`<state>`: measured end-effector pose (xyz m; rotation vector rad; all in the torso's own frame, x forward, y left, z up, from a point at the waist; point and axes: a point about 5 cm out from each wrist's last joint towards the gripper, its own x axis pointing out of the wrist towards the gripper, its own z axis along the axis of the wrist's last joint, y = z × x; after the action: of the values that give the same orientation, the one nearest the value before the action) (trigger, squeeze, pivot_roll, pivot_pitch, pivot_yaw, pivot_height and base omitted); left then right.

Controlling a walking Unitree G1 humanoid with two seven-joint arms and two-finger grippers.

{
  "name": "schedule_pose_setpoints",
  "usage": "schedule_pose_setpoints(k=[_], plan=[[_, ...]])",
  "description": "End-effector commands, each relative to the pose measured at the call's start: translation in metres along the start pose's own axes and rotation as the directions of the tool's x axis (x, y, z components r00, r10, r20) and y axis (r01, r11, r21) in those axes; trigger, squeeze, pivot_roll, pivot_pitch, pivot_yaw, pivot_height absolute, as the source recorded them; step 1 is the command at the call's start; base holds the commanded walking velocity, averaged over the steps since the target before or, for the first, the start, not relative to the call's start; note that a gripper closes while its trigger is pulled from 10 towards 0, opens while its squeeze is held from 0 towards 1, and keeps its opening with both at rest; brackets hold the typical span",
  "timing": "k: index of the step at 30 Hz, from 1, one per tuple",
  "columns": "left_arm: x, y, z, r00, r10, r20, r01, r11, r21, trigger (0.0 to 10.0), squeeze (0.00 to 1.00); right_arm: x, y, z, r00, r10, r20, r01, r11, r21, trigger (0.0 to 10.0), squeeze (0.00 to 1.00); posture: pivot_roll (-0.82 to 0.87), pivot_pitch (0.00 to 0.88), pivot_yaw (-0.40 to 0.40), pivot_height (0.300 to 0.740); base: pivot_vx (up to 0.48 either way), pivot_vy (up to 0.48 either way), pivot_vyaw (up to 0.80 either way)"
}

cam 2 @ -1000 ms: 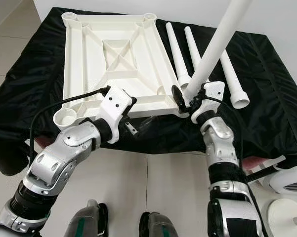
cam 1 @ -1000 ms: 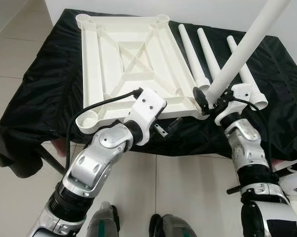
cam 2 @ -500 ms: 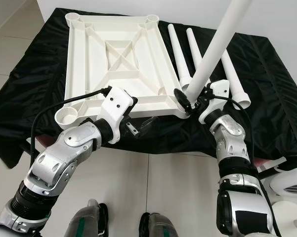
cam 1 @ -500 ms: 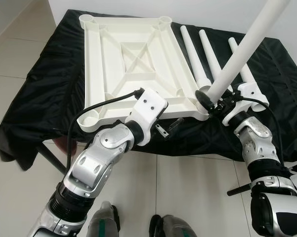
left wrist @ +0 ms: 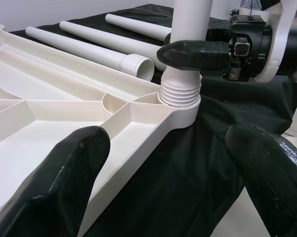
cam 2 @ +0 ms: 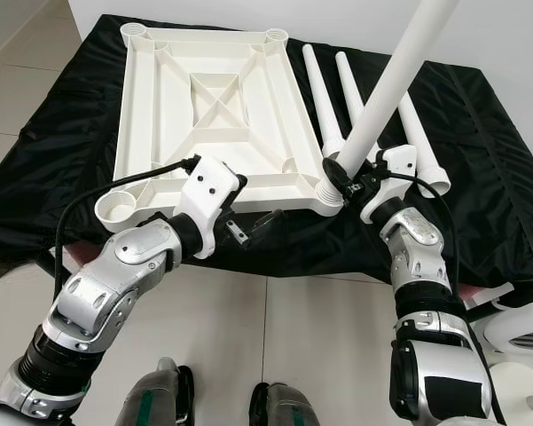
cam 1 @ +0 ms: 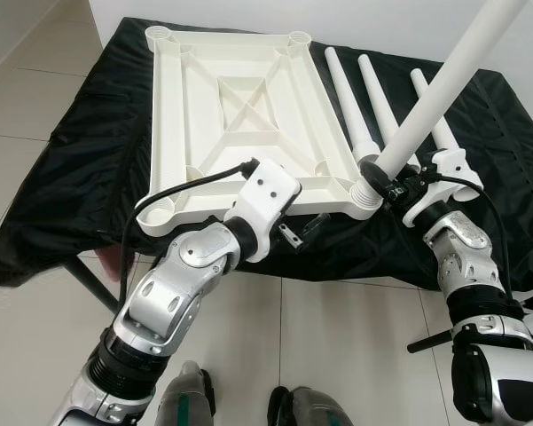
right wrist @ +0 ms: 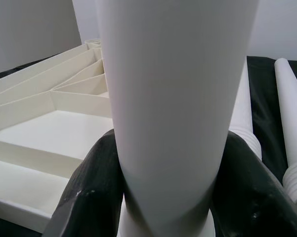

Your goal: Building children table

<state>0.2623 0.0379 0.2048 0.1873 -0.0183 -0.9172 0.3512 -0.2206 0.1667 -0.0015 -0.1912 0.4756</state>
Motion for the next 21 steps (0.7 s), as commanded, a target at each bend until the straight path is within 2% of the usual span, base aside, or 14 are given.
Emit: schedule_pose_setpoints(k=[1,9,11,15,18,20,21], plan=[[-0.001,-0.004,-0.002,1.000,-0.029,-0.004,0.029,1.000,-0.008,10.0,0.00,-0.002,0.005,-0.009,0.999,-0.033,-0.012,0.033,0.999,0.025,10.0,0.00,0.11,0.077,-0.081,0.740,0.000,0.000,0.00],[-0.002,-0.004,-0.002,1.000,-0.027,-0.005,0.027,1.000,-0.009,10.0,0.00,0.001,0.011,-0.010,0.995,-0.101,0.011,0.101,0.995,0.018,10.0,0.00,0.11,0.081,-0.080,0.740,0.000,0.000,0.00],[-0.002,-0.003,-0.002,1.000,-0.024,-0.006,0.024,1.000,-0.009,10.0,0.00,0.005,0.017,-0.013,0.984,-0.178,0.017,0.178,0.984,0.017,10.0,0.00,0.11,0.085,-0.080,0.740,0.000,0.000,0.00],[-0.002,-0.003,-0.002,1.000,-0.024,-0.006,0.024,1.000,-0.009,10.0,0.00,0.007,0.020,-0.014,0.978,-0.209,0.015,0.208,0.978,0.018,10.0,0.00,0.11,0.088,-0.081,0.740,0.000,0.000,0.00],[-0.002,-0.003,-0.002,1.000,-0.022,-0.005,0.022,1.000,-0.010,10.0,0.00,0.012,0.030,-0.019,0.965,-0.261,0.003,0.261,0.965,0.012,10.0,0.00,0.11,0.089,-0.081,0.740,0.000,0.000,0.00],[-0.002,-0.002,-0.001,1.000,-0.019,-0.004,0.019,1.000,-0.008,10.0,0.00,0.017,0.043,-0.023,0.945,-0.328,0.001,0.328,0.944,0.031,10.0,0.00,0.11,0.090,-0.082,0.740,0.000,0.000,0.00],[-0.002,-0.002,-0.001,1.000,-0.019,-0.004,0.019,1.000,-0.008,10.0,0.00,0.017,0.043,-0.023,0.945,-0.328,0.001,0.328,0.944,0.031,10.0,0.00,0.11,0.090,-0.082,0.740,0.000,0.000,0.00]])
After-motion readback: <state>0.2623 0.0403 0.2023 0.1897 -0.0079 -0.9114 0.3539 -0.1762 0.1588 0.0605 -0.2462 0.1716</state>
